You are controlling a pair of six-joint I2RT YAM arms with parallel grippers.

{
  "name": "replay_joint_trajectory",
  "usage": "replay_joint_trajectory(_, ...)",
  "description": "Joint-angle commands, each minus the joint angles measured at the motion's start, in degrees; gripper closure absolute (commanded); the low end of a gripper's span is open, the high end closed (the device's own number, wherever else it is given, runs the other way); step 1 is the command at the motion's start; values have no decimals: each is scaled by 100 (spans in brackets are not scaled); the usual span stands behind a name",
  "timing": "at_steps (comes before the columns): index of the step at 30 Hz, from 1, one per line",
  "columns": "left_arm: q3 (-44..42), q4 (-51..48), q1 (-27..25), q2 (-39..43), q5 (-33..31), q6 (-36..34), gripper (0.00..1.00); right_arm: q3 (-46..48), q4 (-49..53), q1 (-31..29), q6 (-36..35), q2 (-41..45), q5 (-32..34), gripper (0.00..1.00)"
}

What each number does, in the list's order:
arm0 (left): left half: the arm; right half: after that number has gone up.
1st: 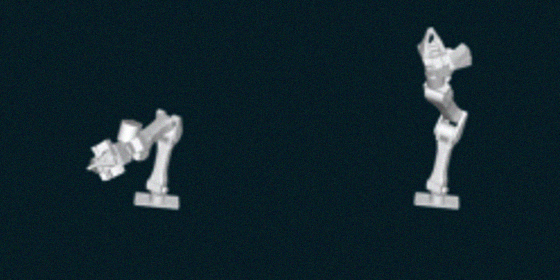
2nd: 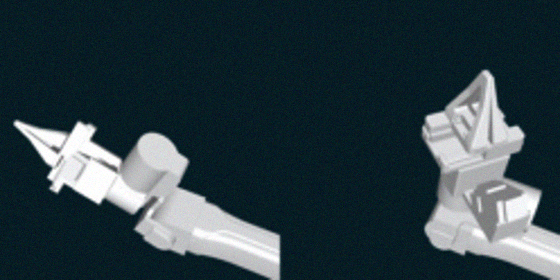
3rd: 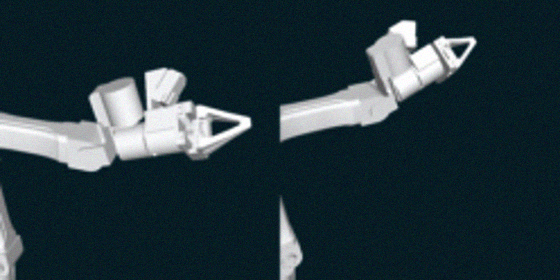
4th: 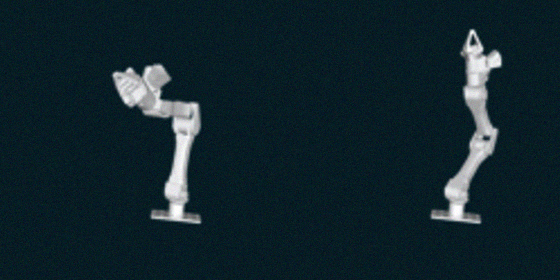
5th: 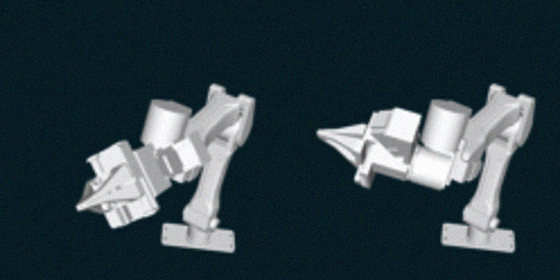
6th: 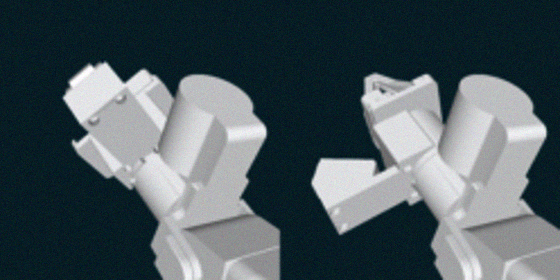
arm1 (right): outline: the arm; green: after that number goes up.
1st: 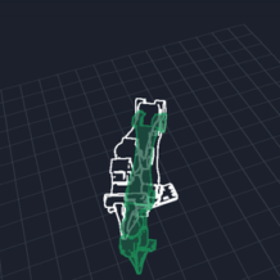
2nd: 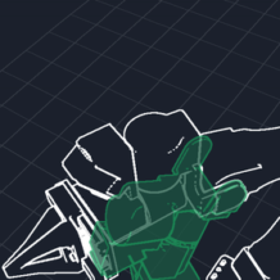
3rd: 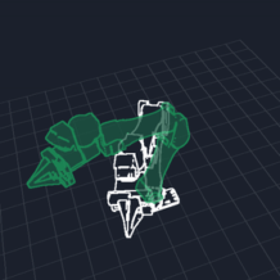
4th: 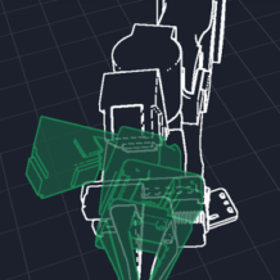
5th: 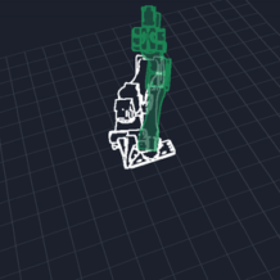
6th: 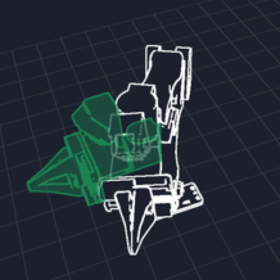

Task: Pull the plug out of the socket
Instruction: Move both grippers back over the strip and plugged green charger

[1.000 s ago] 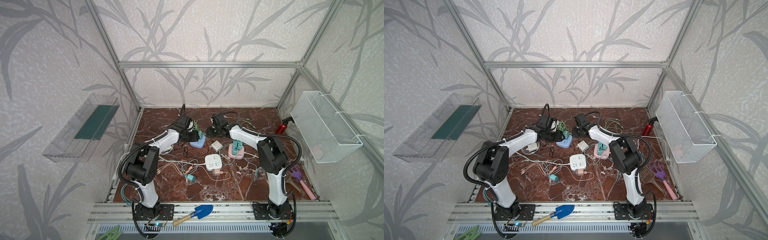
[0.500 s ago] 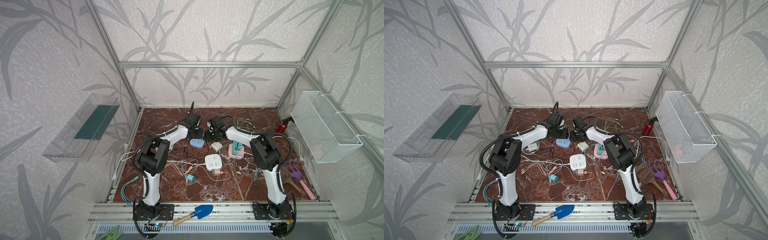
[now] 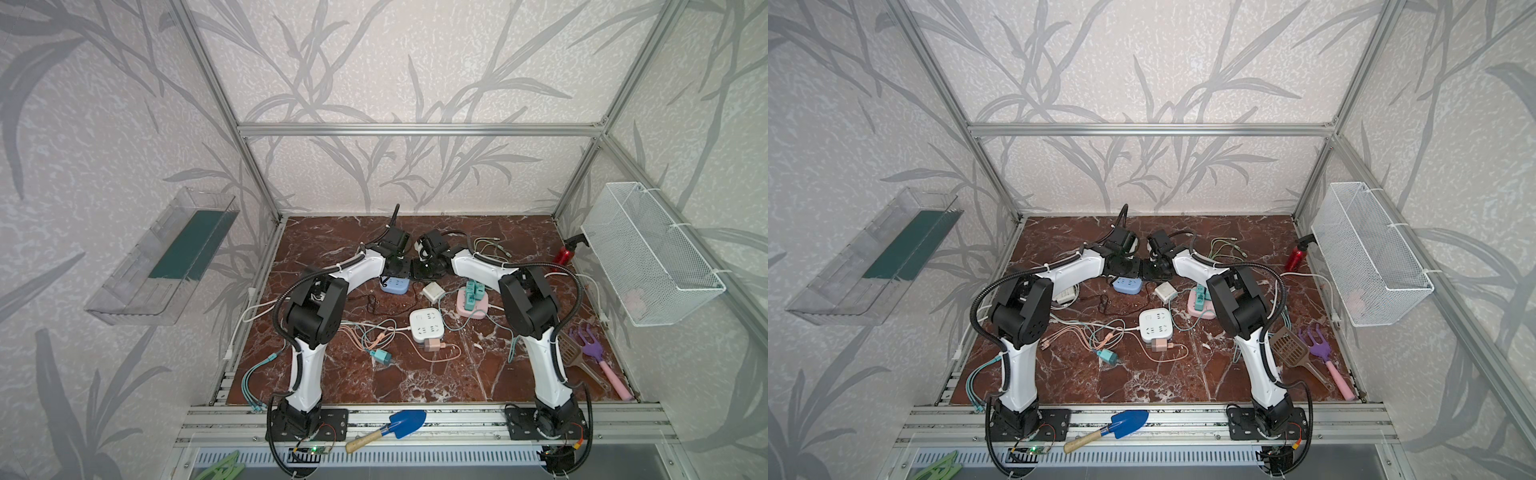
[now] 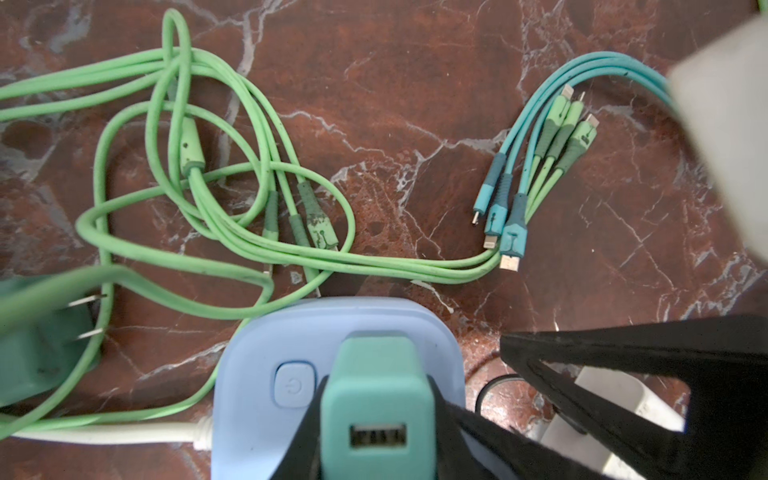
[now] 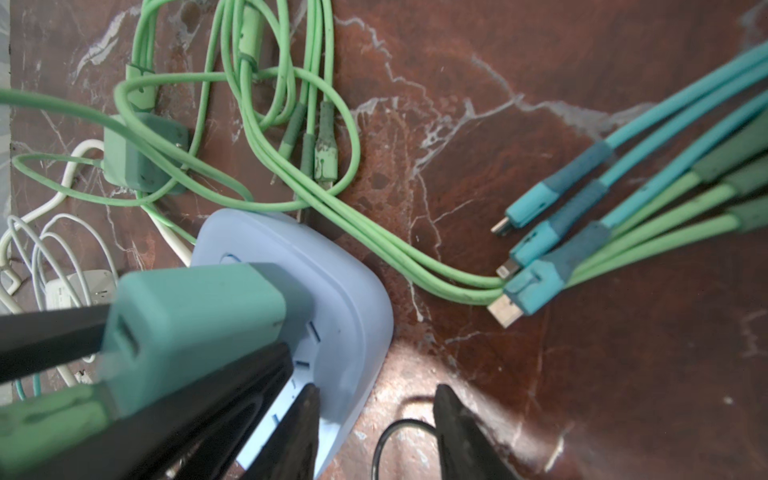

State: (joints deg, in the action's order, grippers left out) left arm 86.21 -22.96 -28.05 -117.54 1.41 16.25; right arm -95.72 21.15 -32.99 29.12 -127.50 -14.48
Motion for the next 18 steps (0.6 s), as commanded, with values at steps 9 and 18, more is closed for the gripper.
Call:
replay_joint_trajectory(9,-22,201,-96,709,-40,38,99,-108,1186,-127,-437,-298,640,57)
replay_joint_trajectory(18,-165,341,-87,869,-80,6,100,-37,1157,-164,-458,-241,630,57)
